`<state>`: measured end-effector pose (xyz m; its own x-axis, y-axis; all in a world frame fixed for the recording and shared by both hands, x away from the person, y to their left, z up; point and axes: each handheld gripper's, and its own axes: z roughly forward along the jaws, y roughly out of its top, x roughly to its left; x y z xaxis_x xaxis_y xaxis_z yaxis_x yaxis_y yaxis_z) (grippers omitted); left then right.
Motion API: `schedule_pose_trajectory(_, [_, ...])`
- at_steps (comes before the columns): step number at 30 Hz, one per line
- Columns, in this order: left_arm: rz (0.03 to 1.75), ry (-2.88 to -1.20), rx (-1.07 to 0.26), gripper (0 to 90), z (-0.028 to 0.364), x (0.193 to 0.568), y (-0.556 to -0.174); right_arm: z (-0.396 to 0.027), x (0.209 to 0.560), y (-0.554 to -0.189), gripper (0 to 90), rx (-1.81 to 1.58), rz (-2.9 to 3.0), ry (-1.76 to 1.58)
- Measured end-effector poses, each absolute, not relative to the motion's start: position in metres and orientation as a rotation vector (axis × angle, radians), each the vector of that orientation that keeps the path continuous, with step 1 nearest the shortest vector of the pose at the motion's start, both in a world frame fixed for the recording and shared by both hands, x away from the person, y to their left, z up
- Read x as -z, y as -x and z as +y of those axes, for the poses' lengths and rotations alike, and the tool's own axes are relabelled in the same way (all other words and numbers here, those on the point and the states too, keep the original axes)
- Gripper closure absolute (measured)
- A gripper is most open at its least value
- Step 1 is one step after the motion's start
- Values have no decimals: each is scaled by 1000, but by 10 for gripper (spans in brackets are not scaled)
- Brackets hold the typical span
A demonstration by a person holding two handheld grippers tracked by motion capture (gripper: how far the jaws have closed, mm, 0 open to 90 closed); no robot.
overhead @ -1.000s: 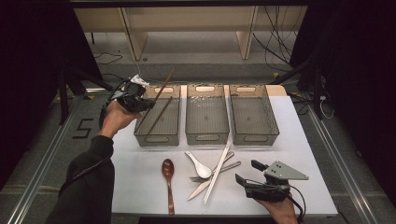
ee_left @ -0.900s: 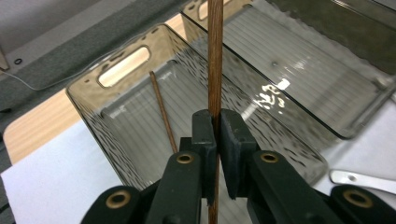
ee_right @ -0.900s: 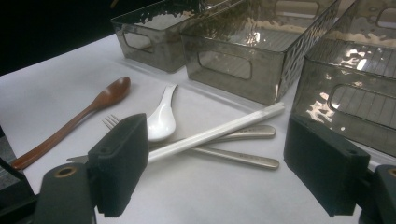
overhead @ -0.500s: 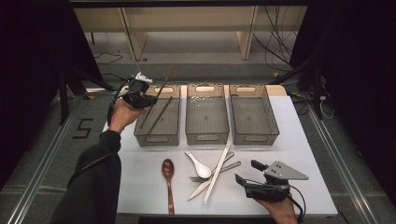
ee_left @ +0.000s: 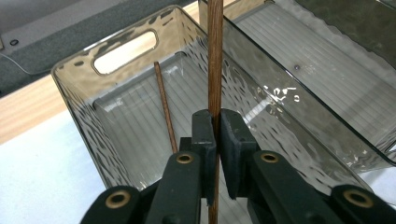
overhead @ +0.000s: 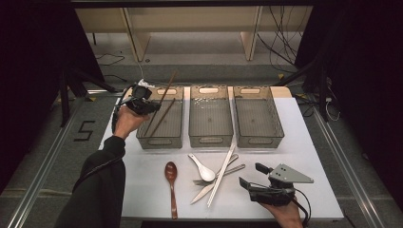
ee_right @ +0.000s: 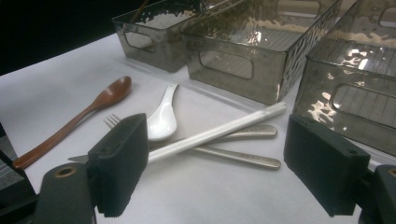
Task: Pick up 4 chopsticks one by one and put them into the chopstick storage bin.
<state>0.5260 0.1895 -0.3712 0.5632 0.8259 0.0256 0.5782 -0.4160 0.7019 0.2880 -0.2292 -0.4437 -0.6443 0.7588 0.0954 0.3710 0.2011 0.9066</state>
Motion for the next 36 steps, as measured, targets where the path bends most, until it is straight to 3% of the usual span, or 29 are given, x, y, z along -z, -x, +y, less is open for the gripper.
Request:
schedule_pose_trajectory(31, [1255, -2143, -393, 827, 194, 407, -531, -229, 444, -288, 229, -1427, 2111, -1057])
schedule_pose_trajectory(36, [1317, -2105, -377, 680, 195, 405, -530, -229, 444, -288, 229, -1429, 2109, -1058])
